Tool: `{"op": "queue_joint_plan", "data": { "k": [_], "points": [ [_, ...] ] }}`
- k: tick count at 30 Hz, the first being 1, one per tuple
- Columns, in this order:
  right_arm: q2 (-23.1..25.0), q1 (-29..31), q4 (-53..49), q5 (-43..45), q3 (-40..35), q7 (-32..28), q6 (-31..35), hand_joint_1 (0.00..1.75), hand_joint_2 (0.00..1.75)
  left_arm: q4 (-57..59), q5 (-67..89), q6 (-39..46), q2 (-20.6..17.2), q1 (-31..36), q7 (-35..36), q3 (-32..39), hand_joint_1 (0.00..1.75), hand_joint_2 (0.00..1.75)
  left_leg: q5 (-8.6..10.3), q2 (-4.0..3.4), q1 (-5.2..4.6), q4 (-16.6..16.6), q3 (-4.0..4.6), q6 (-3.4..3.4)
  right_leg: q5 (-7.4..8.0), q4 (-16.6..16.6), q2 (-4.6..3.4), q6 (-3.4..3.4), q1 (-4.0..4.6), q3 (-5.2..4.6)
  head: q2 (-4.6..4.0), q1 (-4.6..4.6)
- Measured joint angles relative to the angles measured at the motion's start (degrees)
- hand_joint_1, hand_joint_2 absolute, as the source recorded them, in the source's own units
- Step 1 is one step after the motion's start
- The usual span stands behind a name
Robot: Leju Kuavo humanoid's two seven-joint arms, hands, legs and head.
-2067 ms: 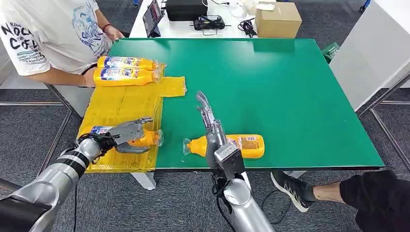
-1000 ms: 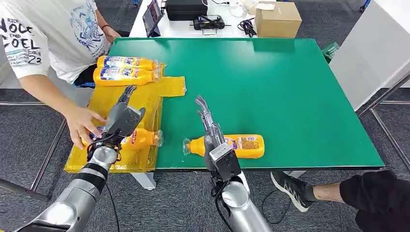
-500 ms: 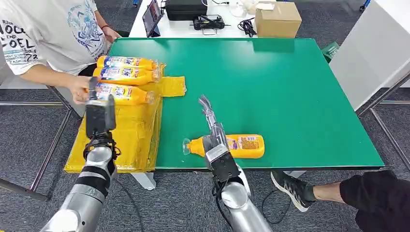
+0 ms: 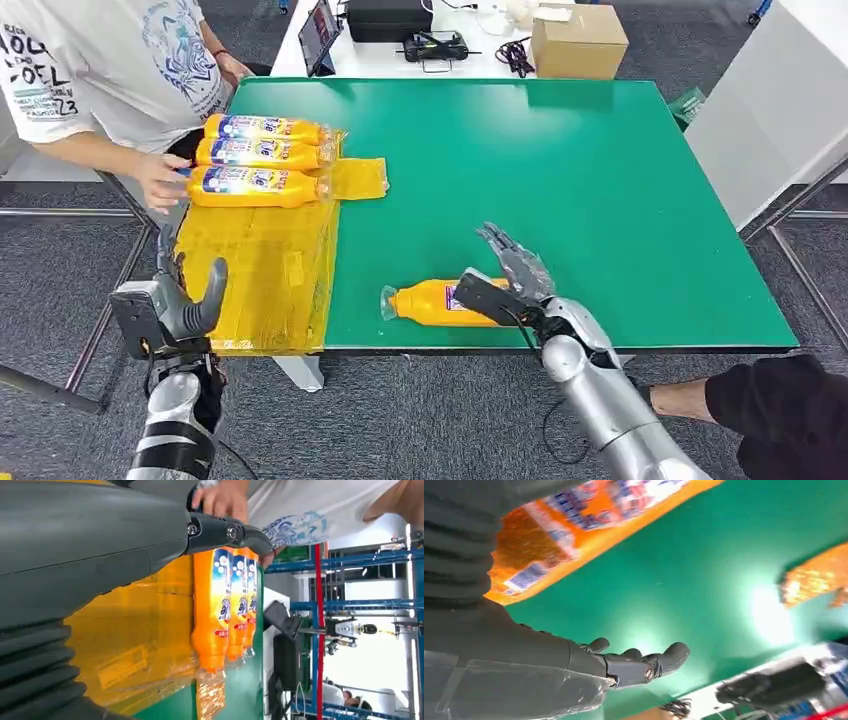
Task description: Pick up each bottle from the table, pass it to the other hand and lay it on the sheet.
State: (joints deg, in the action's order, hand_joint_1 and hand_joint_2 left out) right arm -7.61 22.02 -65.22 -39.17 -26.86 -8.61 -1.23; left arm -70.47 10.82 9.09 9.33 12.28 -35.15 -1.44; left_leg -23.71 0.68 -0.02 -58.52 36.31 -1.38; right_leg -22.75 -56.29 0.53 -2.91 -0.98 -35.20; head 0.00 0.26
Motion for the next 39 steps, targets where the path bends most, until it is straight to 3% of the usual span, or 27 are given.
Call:
{"op": "queue_joint_plan", "data": {
  "k": [15,24,39],
  "points": [
    [-4.7,0.4,1.6,0.3,-2.2,1.5,-2.4,0.0,1.75,0.0,0.7,-1.1,0.3,-0.2,0.2,-0.2,0.0,1.75,0.0,-0.06,0.01,0.0,0.0,0.0,0.0,0.0,-0.02,0.01,0.01,0.0,0.0,0.02],
    [-4.7,1.7,2.8,2.2,-4.7,0.9,-4.6,0.0,1.75,0.8,1.9,-1.2,0.6,0.2,0.2,-0.8,0.0,1.75,0.0,-0.06,0.02,0.0,0.0,0.0,0.0,0.0,-0.03,0.01,0.01,0.0,0.0,0.02],
    [-2.6,9.1,12.4,2.0,-12.4,0.7,-7.1,0.0,1.75,3.8,1.6,-1.9,1.2,2.3,0.7,-1.3,0.0,1.75,0.01,-0.07,0.01,0.0,0.0,0.0,0.0,0.0,-0.04,0.0,0.01,0.0,0.0,0.04]
  ]
}}
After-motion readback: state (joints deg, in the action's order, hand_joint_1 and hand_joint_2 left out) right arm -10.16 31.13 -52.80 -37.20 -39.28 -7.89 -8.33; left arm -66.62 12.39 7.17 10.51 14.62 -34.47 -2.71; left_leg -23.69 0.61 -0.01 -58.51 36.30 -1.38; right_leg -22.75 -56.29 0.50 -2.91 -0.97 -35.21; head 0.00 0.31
